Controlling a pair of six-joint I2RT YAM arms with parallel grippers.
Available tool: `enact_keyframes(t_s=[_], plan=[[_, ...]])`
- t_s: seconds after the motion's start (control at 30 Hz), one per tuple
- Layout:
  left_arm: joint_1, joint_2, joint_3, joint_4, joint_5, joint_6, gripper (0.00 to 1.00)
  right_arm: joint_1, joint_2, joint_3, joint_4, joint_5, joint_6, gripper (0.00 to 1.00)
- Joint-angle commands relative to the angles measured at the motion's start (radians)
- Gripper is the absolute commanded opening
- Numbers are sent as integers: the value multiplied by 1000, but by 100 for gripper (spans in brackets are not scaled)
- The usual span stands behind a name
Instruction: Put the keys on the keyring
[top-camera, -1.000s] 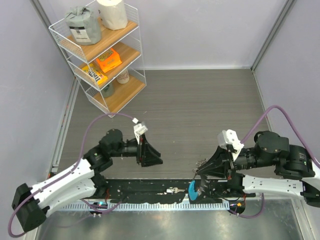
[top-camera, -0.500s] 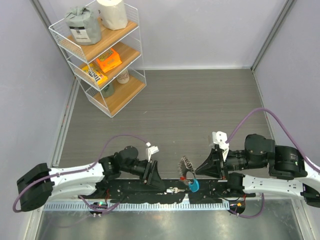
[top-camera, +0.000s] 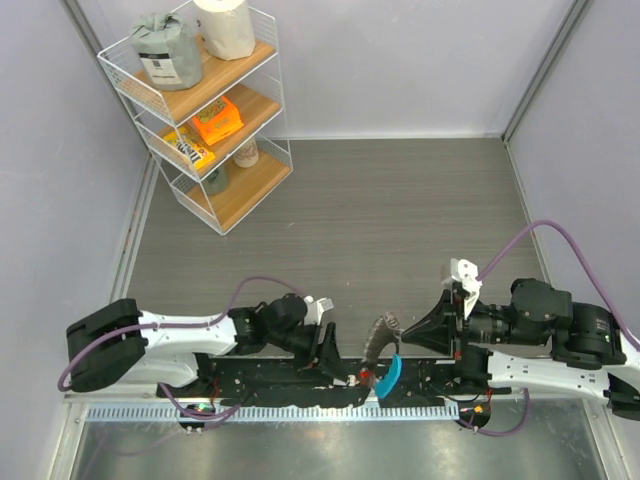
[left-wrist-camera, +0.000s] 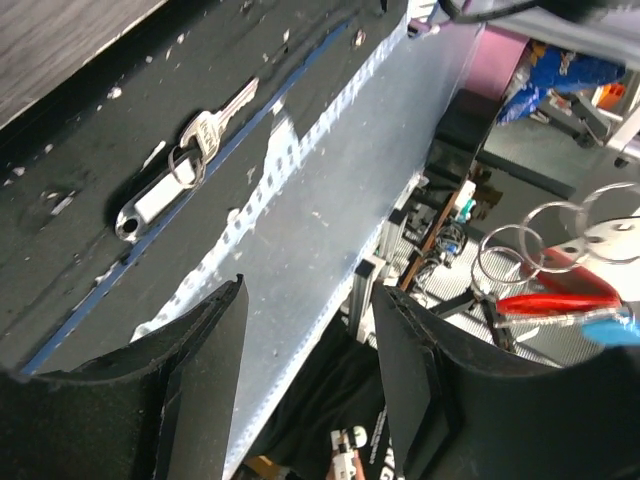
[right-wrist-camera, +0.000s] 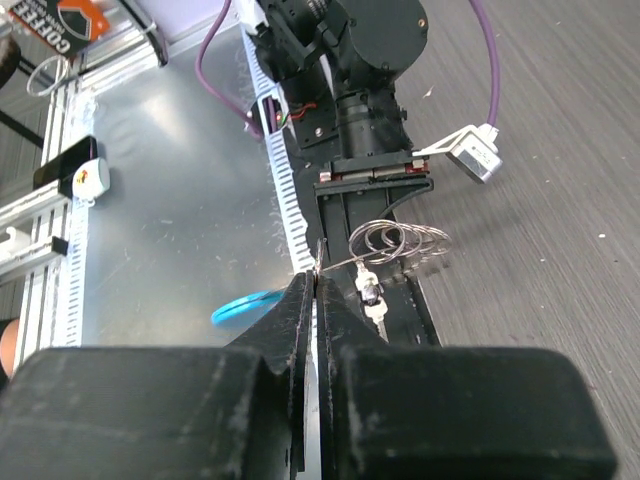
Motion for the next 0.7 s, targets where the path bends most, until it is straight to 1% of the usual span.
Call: enact_keyframes(t_s=[0.0, 0.07, 0.17, 0.23, 0.37, 0.67], plan=[[-10, 40, 152, -287, -57, 32, 56, 0, -33, -16, 88, 101, 45, 6], [-13, 58, 206, -396, -76, 46, 52, 0, -36, -27, 91, 107, 46, 6], [-26, 92, 261, -535, -102, 41, 44, 0, -36, -35, 105, 113, 42, 6], [-47, 112, 289, -606, -110, 30, 42, 0, -38, -35, 111, 115, 31, 6], [-81, 161, 364, -744, -142, 14, 41, 0, -41, -38, 119, 119, 20, 6], [-96, 267, 441, -777, -145, -11, 40, 0, -102, -62, 125, 118, 20, 6]])
